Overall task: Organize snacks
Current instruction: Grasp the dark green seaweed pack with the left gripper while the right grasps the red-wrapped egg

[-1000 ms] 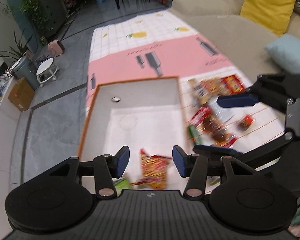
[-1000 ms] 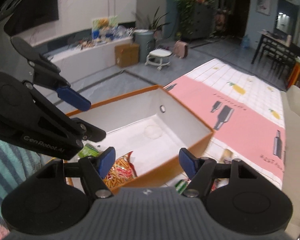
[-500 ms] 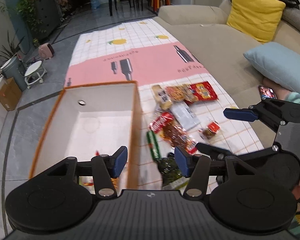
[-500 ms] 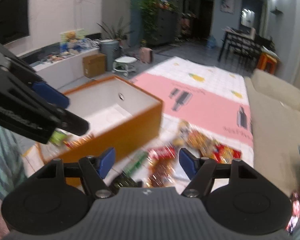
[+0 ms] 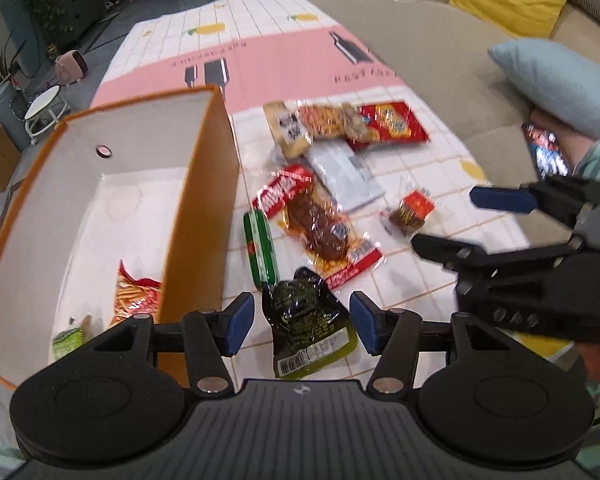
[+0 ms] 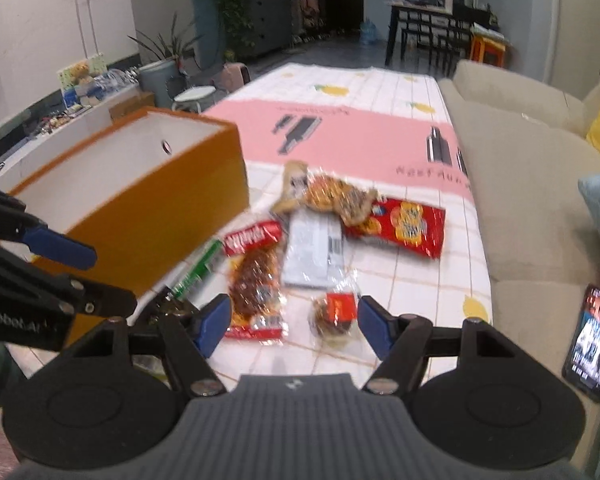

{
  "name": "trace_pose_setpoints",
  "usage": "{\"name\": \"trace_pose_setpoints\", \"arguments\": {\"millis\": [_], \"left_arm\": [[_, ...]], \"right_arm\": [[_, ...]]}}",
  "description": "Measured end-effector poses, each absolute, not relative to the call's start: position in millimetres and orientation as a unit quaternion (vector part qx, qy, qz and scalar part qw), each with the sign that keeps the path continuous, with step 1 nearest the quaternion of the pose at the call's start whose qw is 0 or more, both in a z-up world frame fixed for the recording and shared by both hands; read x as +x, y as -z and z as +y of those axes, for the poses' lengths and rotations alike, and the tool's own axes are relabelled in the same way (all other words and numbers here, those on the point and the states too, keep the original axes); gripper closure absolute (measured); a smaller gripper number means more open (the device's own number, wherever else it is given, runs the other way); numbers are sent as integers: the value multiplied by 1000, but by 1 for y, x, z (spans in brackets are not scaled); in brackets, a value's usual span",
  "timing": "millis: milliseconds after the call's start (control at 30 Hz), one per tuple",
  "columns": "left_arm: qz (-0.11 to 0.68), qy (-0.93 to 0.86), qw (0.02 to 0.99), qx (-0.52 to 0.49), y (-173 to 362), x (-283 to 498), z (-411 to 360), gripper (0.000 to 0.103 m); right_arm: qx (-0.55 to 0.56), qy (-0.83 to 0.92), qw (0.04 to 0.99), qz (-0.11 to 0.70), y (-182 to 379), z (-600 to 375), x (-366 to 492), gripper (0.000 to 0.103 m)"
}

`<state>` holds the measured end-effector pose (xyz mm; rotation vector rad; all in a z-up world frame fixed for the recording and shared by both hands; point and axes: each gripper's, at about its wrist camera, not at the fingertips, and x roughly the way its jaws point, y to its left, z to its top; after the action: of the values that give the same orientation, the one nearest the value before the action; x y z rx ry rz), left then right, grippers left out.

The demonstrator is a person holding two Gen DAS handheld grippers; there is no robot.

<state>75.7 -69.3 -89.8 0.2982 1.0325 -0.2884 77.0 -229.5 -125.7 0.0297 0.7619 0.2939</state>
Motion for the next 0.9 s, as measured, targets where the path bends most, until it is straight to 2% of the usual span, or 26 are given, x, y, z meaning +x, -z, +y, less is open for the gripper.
{"name": "trace_pose_setpoints", "arguments": {"millis": [67, 567, 900], "left_arm": [[494, 132, 845, 156, 104, 78, -71, 34], [482, 129, 844, 197, 156, 87, -76, 34], [476, 131, 848, 193, 172, 88, -73, 34]], "right_arm": [[25, -140, 914, 380, 134, -235, 83, 35], [20, -121, 912, 392, 171, -232, 122, 36], [23, -108, 904, 413, 186, -230, 134, 46]]}}
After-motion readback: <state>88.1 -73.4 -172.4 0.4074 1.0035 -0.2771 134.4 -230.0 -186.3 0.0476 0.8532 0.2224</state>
